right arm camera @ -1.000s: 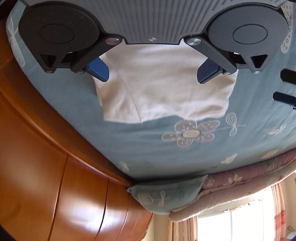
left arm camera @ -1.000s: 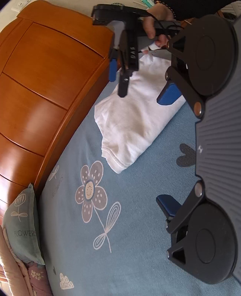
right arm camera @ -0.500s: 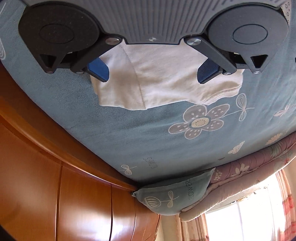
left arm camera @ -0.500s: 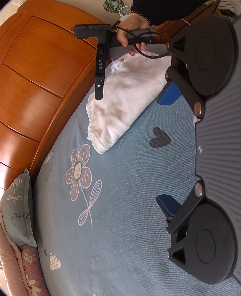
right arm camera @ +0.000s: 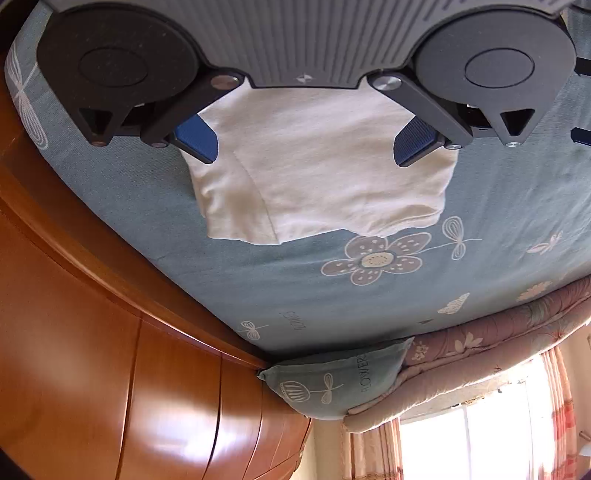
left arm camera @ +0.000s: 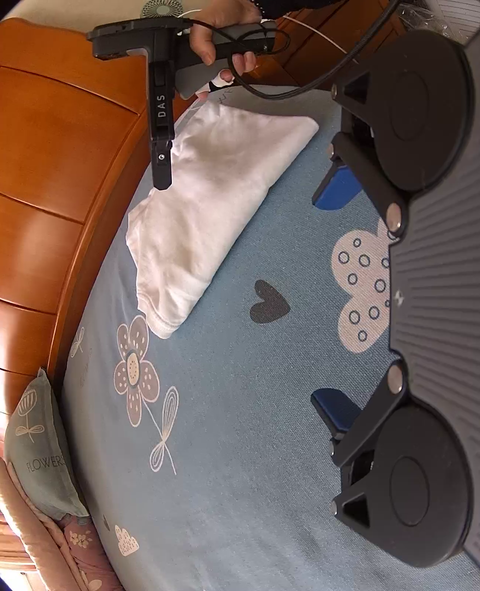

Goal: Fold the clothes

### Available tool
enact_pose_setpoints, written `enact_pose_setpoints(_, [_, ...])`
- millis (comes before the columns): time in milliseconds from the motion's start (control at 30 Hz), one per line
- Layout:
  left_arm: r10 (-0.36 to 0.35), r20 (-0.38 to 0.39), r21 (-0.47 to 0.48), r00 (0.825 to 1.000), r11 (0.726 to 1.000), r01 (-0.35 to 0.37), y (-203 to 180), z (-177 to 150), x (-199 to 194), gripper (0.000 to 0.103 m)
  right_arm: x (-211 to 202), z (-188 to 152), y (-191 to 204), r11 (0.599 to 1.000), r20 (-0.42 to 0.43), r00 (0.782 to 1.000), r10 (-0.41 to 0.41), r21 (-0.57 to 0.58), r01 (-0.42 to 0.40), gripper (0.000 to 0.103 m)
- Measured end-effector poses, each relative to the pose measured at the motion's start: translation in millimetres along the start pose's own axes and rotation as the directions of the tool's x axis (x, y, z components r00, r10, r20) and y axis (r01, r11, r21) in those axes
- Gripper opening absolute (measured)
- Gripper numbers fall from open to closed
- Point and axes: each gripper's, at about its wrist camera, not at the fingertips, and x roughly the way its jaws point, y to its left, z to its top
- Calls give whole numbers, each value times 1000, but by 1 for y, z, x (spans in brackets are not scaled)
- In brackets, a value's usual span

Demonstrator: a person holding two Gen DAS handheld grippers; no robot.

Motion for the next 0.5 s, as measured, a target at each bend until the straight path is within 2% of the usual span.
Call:
enact_pose_setpoints(167, [-6, 17, 10, 1000, 1000, 6, -10, -4, -13, 102, -3, -9, 26, 999, -36, 999, 21, -32, -22, 103])
enact_pose_setpoints(333, [13, 25, 16, 1000, 1000, -13, -14, -11, -27, 102, 22, -25, 40, 998, -100, 995, -11, -69, 4, 103])
enact_pose_setpoints(500, [95, 68, 80, 993, 992, -100, -20, -17, -46, 102, 1, -20, 49, 999, -58, 998, 25, -22, -26, 103])
